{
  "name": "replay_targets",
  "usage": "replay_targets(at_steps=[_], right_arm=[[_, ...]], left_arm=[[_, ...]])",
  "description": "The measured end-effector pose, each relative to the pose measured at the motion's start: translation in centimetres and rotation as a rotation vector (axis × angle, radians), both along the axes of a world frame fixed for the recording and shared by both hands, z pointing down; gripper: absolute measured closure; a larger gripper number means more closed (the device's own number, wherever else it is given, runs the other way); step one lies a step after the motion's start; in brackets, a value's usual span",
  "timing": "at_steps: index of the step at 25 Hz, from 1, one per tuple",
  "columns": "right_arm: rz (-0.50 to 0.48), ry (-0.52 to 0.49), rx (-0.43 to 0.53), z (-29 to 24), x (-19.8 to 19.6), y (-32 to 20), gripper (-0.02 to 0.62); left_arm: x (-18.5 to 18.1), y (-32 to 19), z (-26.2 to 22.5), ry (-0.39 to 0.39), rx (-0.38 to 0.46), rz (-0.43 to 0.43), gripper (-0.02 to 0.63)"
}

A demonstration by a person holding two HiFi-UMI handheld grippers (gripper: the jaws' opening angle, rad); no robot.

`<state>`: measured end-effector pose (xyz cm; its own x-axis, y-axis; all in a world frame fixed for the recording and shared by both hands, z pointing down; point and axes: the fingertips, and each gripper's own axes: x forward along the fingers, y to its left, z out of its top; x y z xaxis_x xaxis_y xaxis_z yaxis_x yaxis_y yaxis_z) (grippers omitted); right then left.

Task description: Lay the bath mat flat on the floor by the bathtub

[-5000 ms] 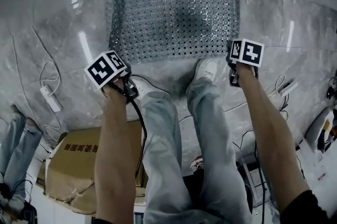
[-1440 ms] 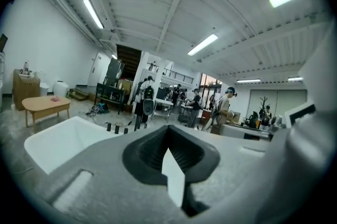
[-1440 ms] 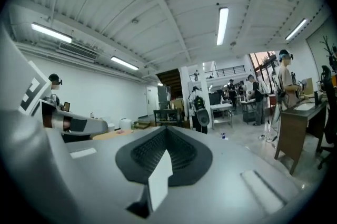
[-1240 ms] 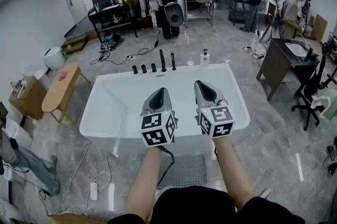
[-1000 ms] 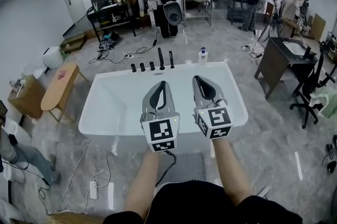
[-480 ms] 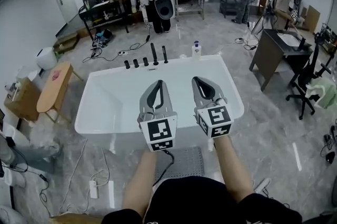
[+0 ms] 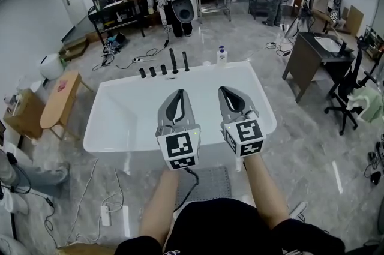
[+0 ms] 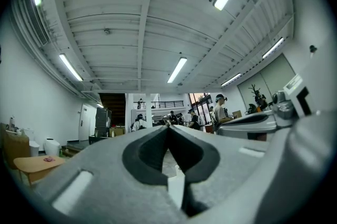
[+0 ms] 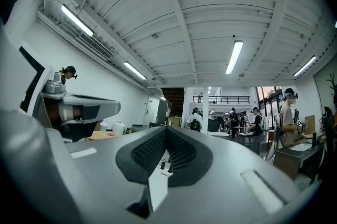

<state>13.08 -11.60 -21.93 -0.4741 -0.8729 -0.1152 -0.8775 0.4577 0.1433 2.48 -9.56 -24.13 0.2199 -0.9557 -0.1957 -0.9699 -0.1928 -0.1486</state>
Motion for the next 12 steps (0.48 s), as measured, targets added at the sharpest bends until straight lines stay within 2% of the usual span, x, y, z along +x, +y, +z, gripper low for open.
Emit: replay_targets(at_steps=[12], right_arm=[[0.0, 0.0, -0.009, 0.2, 1.1, -0.1, 0.589]], left_arm=[[0.9, -0.5, 1.0, 0.008, -0.022, 0.014, 0.601]])
